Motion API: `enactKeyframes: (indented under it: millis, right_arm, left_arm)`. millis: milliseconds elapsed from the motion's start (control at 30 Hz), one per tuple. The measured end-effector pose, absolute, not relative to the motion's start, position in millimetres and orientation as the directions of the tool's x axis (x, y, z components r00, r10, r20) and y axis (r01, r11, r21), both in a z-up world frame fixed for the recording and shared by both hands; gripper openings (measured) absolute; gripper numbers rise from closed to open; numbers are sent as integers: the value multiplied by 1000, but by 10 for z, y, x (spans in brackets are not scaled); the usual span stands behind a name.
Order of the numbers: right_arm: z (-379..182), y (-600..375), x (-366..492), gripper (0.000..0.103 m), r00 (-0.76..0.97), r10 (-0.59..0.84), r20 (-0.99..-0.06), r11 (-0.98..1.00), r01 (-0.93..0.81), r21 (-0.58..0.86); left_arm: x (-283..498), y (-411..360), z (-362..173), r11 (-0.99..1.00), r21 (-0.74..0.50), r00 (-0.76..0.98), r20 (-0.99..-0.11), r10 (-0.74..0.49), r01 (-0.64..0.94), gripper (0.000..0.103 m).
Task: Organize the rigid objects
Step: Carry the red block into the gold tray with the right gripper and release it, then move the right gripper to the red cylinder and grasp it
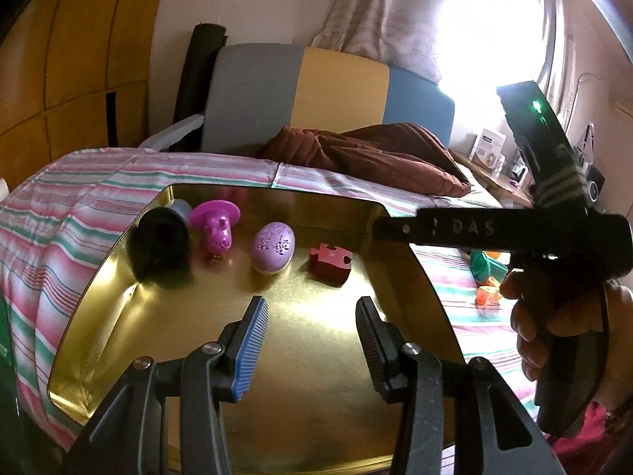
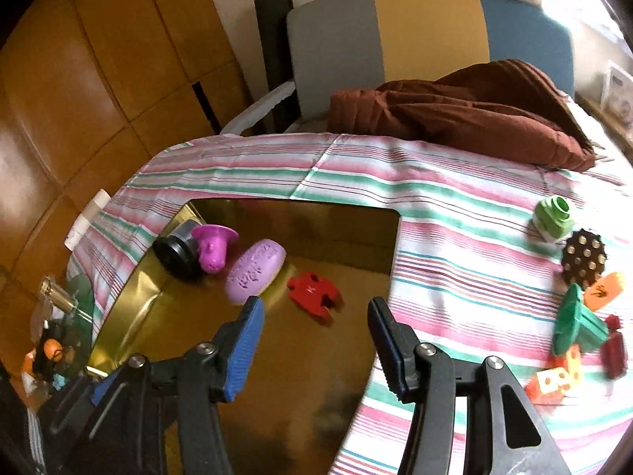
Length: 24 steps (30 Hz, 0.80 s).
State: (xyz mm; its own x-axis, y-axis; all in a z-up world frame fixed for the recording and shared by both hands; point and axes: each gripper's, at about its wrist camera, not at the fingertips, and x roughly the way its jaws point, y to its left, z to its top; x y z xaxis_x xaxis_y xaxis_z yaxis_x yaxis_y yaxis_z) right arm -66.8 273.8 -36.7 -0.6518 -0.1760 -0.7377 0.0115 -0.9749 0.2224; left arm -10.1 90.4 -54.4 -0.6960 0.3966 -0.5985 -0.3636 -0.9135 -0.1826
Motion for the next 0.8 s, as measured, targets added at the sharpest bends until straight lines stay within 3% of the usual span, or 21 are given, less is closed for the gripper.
enactKeyframes:
  millis: [300, 800]
  right_arm:
    - [-342, 3198, -250, 57, -647, -107, -755, -986, -26, 162]
    - [-729, 4741, 248, 62, -452, 93, -887, -952, -303, 54]
  left_arm:
    - [17, 1053, -501, -897, -155, -697, -579, 423, -415, 47]
    - [296, 1491, -425, -833, -133, -627, -597, 500, -538, 47]
